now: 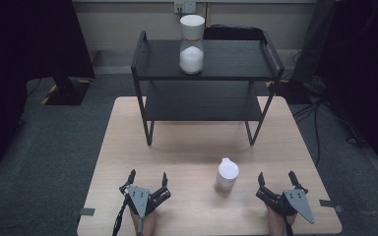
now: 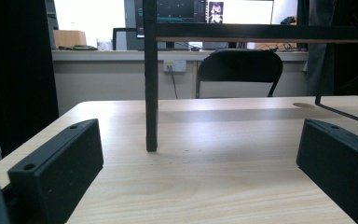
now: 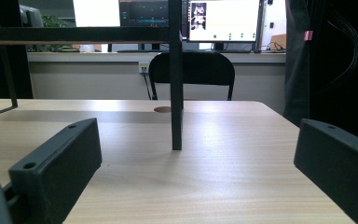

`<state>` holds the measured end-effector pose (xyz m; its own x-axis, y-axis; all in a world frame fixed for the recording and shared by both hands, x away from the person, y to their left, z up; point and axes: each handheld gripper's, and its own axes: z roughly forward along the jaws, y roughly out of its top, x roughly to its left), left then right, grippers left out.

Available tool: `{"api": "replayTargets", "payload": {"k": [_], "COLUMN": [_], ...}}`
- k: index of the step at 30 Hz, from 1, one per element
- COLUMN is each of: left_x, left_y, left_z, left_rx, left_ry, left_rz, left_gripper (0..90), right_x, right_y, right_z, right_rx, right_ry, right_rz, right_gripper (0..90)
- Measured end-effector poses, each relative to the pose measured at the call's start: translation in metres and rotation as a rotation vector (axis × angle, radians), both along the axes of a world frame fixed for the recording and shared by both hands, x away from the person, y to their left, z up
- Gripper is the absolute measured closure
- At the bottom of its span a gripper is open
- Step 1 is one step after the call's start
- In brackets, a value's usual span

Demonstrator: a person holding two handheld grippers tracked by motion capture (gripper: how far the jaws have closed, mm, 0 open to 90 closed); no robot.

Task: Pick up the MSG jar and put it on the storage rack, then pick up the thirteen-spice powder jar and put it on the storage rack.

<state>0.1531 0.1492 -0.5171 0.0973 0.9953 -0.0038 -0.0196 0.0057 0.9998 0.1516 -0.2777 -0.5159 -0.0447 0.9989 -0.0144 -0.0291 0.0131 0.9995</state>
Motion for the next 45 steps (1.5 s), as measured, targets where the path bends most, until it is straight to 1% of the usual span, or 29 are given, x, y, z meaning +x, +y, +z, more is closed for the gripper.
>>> {"api": "replayTargets", "payload": {"k": [21, 26, 32, 33, 35, 37, 38, 39, 40, 42, 43, 45], "left_x": [0.0, 0.0, 0.0, 0.0, 0.0, 0.0, 0.0, 0.0, 0.0, 0.0, 0.0, 0.0], "left_y": [-0.001, -0.001, -0.001, -0.001, -0.001, -0.001, -0.001, -0.001, -0.001, -0.001, -0.001, -0.001], "left_z": [0.0, 0.0, 0.0, 0.0, 0.0, 0.0, 0.0, 0.0, 0.0, 0.0, 0.0, 0.0], "left_rx": [-0.001, -0.001, -0.001, -0.001, -0.001, -0.001, -0.002, -0.002, -0.002, -0.001, -0.001, -0.001], "left_ry": [0.0, 0.0, 0.0, 0.0, 0.001, 0.002, 0.002, 0.002, 0.001, 0.001, 0.0, 0.001], "left_rz": [0.005, 0.005, 0.005, 0.005, 0.004, 0.005, 0.006, 0.006, 0.007, 0.007, 0.007, 0.007], "left_gripper": [0.0, 0.0, 0.0, 0.0, 0.0, 0.0, 0.0, 0.0, 0.0, 0.0, 0.0, 0.0], "right_x": [0.0, 0.0, 0.0, 0.0, 0.0, 0.0, 0.0, -0.002, -0.003, -0.005, -0.005, -0.004], "right_y": [-0.001, 0.001, -0.001, -0.002, -0.005, -0.008, -0.009, -0.009, -0.007, -0.001, 0.001, 0.007], "right_z": [0.0, 0.0, -0.001, 0.0, 0.005, 0.01, 0.014, 0.017, 0.019, 0.027, 0.032, 0.043], "right_rx": [-0.001, -0.002, -0.011, -0.014, -0.004, 0.017, 0.038, 0.049, 0.049, 0.028, 0.019, 0.01], "right_ry": [0.001, -0.001, -0.007, -0.005, 0.027, 0.042, 0.048, 0.039, 0.024, -0.013, -0.028, -0.047], "right_rz": [0.003, -0.006, 0.014, 0.02, 0.04, 0.067, 0.08, 0.094, 0.11, 0.135, 0.156, 0.193], "right_gripper": [0.0, 0.0, 0.0, 0.0, 0.0, 0.0, 0.0, 0.0, 0.0, 0.0, 0.0, 0.0]}}
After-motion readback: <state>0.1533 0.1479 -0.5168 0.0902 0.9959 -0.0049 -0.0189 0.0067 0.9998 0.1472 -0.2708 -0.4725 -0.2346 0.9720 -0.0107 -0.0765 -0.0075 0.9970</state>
